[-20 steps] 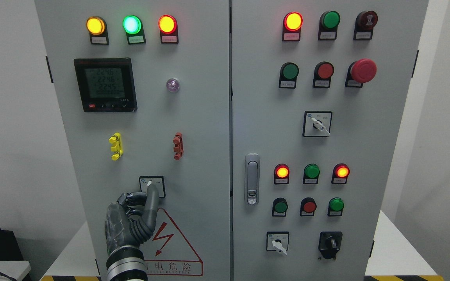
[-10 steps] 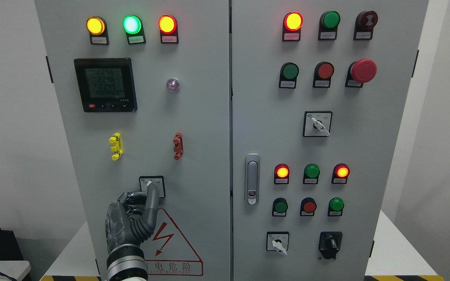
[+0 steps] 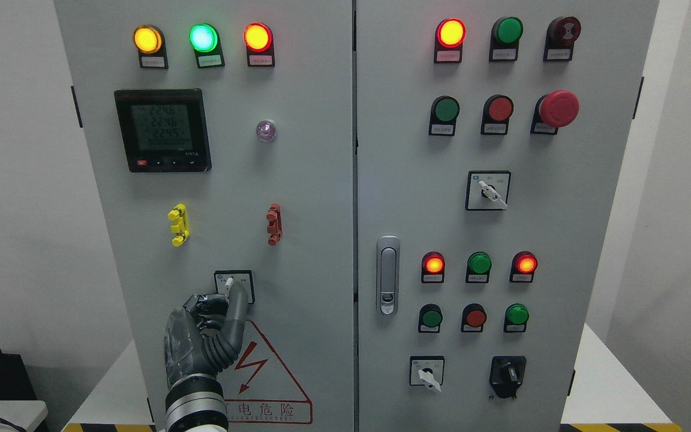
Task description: Turn on light switch 1
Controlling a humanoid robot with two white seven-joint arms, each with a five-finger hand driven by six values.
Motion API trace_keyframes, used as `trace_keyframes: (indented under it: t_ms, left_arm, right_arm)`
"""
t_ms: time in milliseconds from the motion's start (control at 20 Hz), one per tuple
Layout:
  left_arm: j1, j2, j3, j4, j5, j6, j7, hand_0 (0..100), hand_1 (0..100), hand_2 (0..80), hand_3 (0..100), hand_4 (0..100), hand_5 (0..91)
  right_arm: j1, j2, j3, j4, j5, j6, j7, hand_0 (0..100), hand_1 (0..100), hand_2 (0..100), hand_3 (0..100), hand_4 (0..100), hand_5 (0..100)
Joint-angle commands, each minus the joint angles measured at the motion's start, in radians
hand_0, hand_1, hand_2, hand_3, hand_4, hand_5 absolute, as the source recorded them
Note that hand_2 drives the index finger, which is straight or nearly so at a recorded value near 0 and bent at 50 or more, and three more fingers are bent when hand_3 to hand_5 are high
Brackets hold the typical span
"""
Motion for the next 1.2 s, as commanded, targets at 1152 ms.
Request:
trace_keyframes:
  t_ms: [1152]
  left_arm:
    - [-0.002, 0.0, -0.004, 0.001, 0.0, 0.0, -0.001, 40, 34, 50.6, 65, 74, 78.8]
  right_arm:
    - [0.0, 0.0, 0.0, 0.0, -0.018, 0.001, 0.0, 12, 39, 0, 0, 0, 0]
